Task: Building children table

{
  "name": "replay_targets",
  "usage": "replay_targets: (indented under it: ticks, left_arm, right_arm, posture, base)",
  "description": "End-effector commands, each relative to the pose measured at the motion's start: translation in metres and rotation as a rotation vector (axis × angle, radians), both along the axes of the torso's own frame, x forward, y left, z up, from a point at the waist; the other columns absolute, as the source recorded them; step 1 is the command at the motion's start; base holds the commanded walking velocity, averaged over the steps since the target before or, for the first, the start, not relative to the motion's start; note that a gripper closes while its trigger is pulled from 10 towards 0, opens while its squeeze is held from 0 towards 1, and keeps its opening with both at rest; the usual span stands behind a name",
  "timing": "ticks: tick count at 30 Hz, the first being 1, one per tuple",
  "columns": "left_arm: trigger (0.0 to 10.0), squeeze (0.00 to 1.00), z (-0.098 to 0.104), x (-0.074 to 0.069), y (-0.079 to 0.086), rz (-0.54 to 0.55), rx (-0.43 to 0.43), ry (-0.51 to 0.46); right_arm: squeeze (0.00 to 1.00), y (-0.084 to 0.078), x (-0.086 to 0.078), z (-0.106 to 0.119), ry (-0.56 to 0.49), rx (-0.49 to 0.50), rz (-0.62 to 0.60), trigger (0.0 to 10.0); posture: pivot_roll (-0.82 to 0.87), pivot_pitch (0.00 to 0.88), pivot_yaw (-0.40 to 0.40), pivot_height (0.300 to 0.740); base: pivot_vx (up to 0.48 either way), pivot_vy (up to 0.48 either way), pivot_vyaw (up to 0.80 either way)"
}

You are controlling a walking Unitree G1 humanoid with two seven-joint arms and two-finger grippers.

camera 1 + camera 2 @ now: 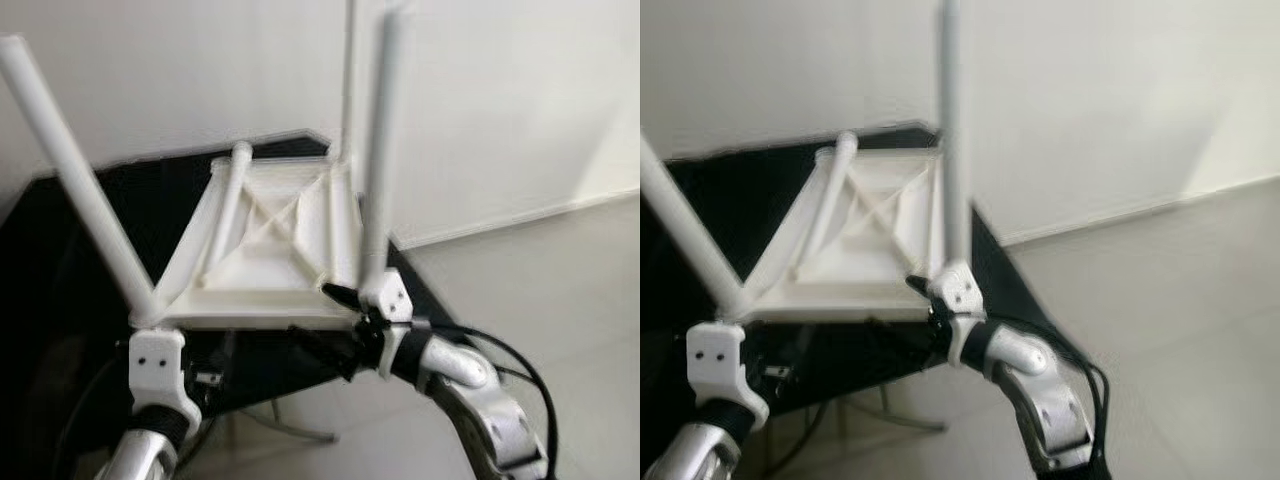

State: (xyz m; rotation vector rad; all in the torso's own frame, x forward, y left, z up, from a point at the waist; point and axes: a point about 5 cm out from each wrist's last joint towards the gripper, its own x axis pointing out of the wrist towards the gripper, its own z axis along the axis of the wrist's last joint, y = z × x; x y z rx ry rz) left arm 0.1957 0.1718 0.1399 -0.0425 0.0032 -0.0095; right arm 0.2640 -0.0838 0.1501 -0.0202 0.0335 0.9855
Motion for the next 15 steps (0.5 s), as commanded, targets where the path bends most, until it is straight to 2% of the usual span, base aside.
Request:
replay_targets:
  ticks: [1, 3, 15]
  left_arm:
    - [10.0, 0.0, -0.0053, -0.0014, 0.0038, 0.02, 0.018, 0.035]
    - [10.0, 0.0, -0.0052, -0.0012, 0.0037, 0.019, 0.018, 0.036]
    - [10.0, 0.0, -0.0053, 0.0027, 0.003, -0.004, 0.026, 0.046]
  right_arm:
    - [0.0, 0.0054, -0.0011, 0.0001, -0.001, 0.011, 0.029, 10.0]
    - [0.0, 0.0054, -0.0012, -0.0002, 0.002, 0.013, 0.032, 10.0]
    - [0.0, 0.006, -0.0015, 0.0015, 0.001, 0.026, 0.078, 10.0]
  posture:
    - [0.02, 0.056, 0.006, 0.74]
    - [0.02, 0.057, 0.005, 0.74]
    - [0.02, 0.063, -0.001, 0.74]
  base:
    - [0.0, -0.465, 0.0]
    - [0.0, -0.465, 0.0]
    - [0.0, -0.465, 0.79]
